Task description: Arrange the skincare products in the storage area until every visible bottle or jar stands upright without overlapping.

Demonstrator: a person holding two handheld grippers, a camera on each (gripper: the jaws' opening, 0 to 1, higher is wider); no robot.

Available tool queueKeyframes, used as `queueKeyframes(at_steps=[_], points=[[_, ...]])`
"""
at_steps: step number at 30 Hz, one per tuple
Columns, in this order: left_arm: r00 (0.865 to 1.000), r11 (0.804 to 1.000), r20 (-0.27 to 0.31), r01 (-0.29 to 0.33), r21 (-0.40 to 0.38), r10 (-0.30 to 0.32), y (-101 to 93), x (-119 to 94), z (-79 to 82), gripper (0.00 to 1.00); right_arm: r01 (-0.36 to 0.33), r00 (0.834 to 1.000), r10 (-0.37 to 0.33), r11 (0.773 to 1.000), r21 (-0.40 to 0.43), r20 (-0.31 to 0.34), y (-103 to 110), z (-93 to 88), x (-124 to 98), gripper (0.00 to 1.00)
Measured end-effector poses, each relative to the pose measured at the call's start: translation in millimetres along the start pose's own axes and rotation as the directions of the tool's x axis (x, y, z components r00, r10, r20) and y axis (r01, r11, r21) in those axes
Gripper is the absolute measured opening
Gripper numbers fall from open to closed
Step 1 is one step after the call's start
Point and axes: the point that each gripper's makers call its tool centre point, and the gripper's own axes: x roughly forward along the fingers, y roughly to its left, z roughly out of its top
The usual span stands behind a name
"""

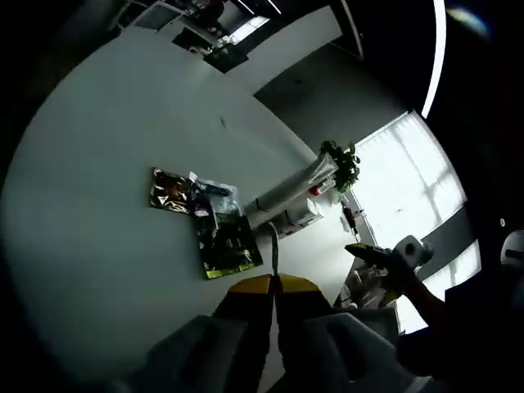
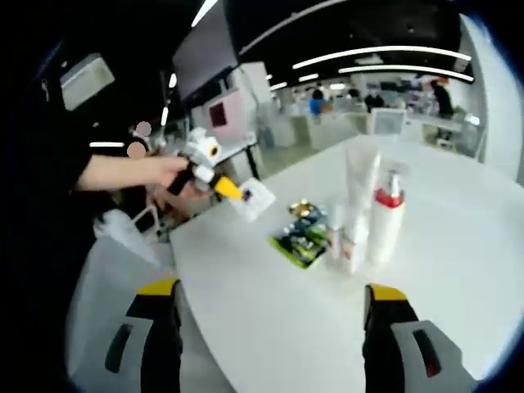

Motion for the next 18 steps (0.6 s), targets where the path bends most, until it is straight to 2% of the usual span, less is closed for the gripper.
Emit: queueKeyframes(at_steps=[7, 14, 18], points=[[1.000, 1.000, -0.010, -0.022, -0.021, 0.022, 21.0, 6.3, 3.6, 0.06, -0.004, 0.999, 0.004, 1.000, 0.013, -0.036, -0.7, -9.9, 5.8, 0.99], [0.999, 0.997, -0.016, -0.035, -0.073, 0.034, 46.1, 16.4, 6.2, 0.06, -0.005, 1.000, 0.006, 1.000, 0.029, -0.029, -3.2, -9.3, 10.0, 0.99], [0.999, 0.995, -0.028, -0.045, -0.092, 0.042, 57.0, 19.9, 6.4, 0.06, 0.007, 0.998, -0.006, 0.999, 0.033, -0.057, -9.1, -15.6, 12.7, 0.99]])
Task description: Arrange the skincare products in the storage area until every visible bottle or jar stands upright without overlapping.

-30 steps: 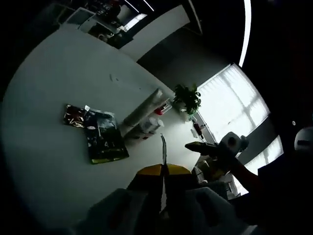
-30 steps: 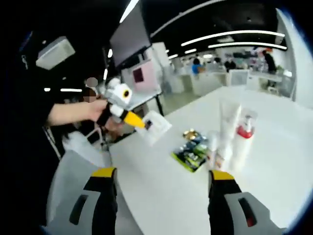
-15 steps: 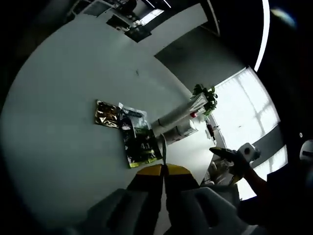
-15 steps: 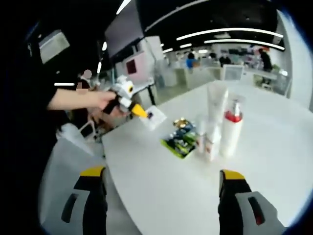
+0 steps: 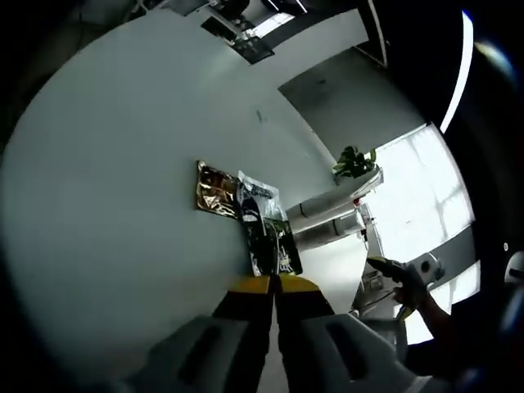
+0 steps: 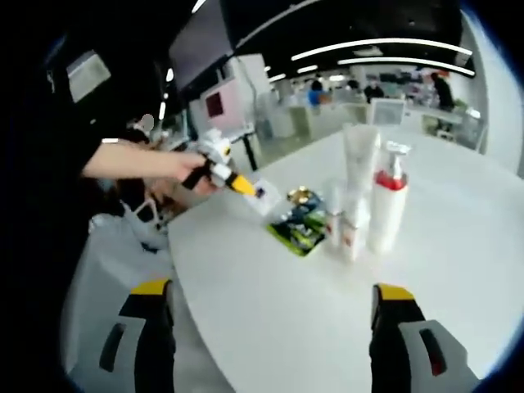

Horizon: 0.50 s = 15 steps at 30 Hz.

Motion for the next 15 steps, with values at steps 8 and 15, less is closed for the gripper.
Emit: queueKeyframes(at_steps=[8, 15], points=[[1.000, 1.000, -0.013, -0.009, -0.022, 0.009, 13.2, 11.8, 1.0, 0.06, 0.004, 1.000, -0.004, 1.000, 0.018, -0.013, -4.5, -4.1, 5.2, 0.99], [1.000, 0.999, -0.020, -0.016, -0.037, 0.015, 22.4, 18.9, 5.0, 0.06, 0.002, 0.999, -0.001, 0.999, 0.034, -0.032, -5.0, -11.1, 9.1, 0.99]])
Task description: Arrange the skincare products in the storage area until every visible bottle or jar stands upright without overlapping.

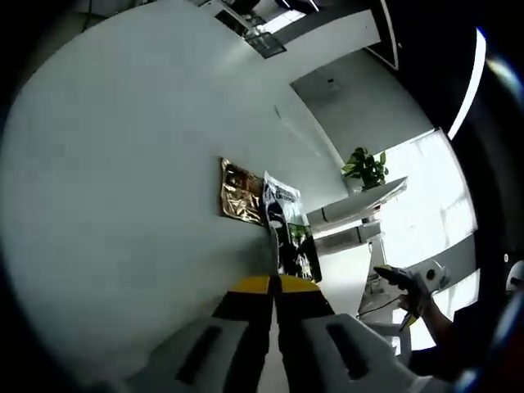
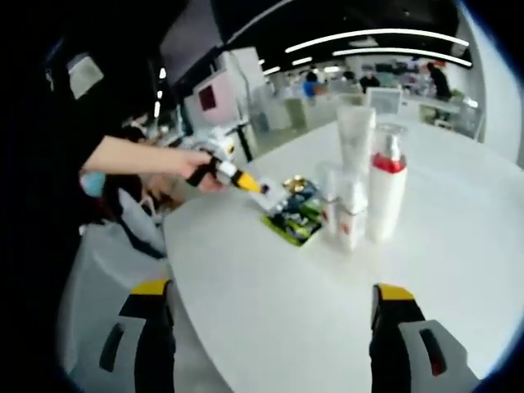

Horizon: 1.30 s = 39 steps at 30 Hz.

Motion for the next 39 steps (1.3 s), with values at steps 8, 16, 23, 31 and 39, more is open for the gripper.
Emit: queueKeyframes(at_steps=[8, 16, 23, 31, 39], points=[[0.999, 0.999, -0.023, -0.028, -0.022, 0.027, 11.7, 6.3, -2.6, 0.07, 0.003, 1.000, -0.003, 1.000, 0.015, -0.005, -2.5, -2.4, 0.3, 0.99], [0.998, 0.999, -0.056, -0.043, -0.025, 0.042, 15.7, 6.9, -5.1, 0.08, 0.007, 1.000, -0.007, 0.999, 0.032, -0.002, -3.3, -4.9, -2.0, 0.99], [0.996, 0.998, -0.063, -0.067, 0.002, 0.067, 19.1, 3.6, -2.1, 0.08, 0.005, 1.000, -0.005, 0.999, 0.041, 0.000, -1.6, -6.3, -2.1, 0.99], [0.992, 0.993, -0.040, -0.116, 0.016, 0.116, 21.3, 3.7, 2.7, 0.13, -0.004, 1.000, 0.004, 0.999, 0.048, 0.005, -0.4, -3.8, -1.3, 0.97], [0.990, 0.990, -0.030, -0.137, 0.017, 0.138, 20.0, -0.1, 7.9, 0.14, -0.003, 1.000, 0.002, 0.999, 0.053, 0.011, -0.9, -3.5, -3.6, 0.97]])
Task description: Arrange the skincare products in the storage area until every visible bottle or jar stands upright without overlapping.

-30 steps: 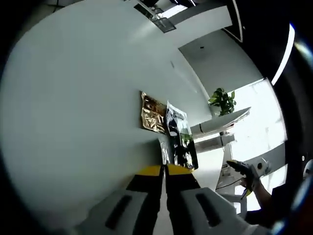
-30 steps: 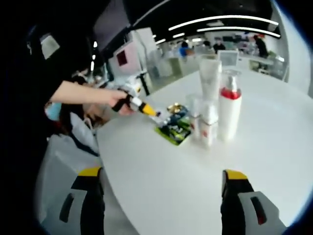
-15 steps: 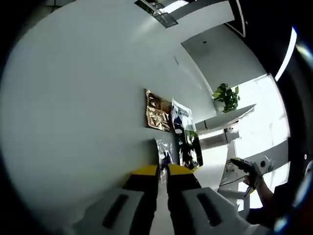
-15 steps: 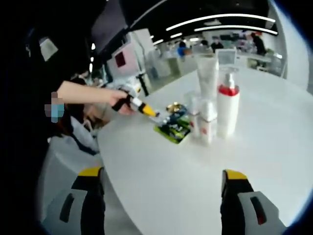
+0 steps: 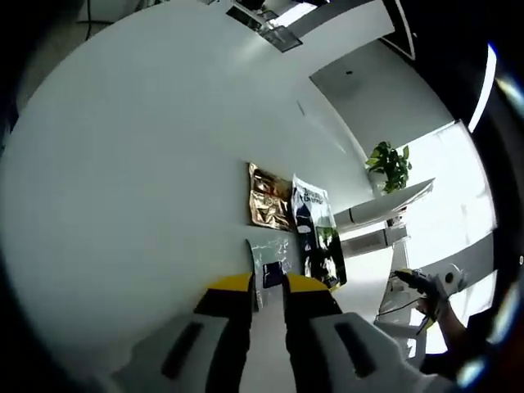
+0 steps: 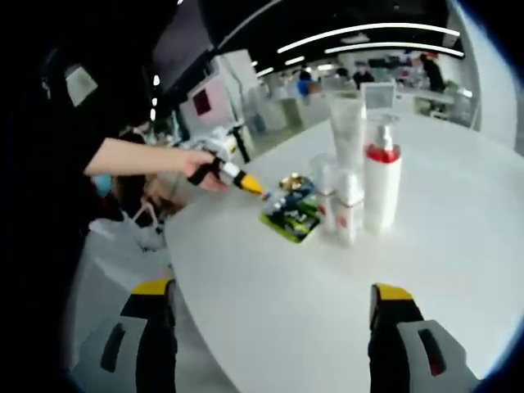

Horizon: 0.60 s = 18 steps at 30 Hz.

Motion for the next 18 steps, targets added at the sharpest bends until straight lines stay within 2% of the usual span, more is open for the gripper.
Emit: queueKeyframes(at_steps=[5, 10, 16, 18], points=[[1.000, 1.000, 0.015, -0.022, 0.013, 0.022, -5.4, -6.9, 3.0, 0.19, 0.010, 1.000, -0.010, 1.000, -0.011, 0.002, -1.5, 2.9, -2.0, 0.98], [0.997, 0.999, 0.069, -0.020, 0.048, 0.017, -23.8, -22.4, 8.3, 0.27, 0.026, 0.999, -0.026, 1.000, -0.006, 0.044, -1.7, 12.8, -10.5, 0.99], [0.994, 0.995, 0.112, -0.027, 0.094, 0.016, -47.7, -41.7, -2.3, 0.39, 0.039, 0.997, -0.037, 0.999, -0.023, 0.064, 0.1, 14.2, -22.0, 0.99], [0.993, 0.991, 0.118, -0.025, 0.130, 0.010, -58.7, -47.7, -11.5, 0.41, 0.045, 0.995, -0.044, 0.999, -0.012, 0.091, -1.1, 18.1, -26.7, 0.99]])
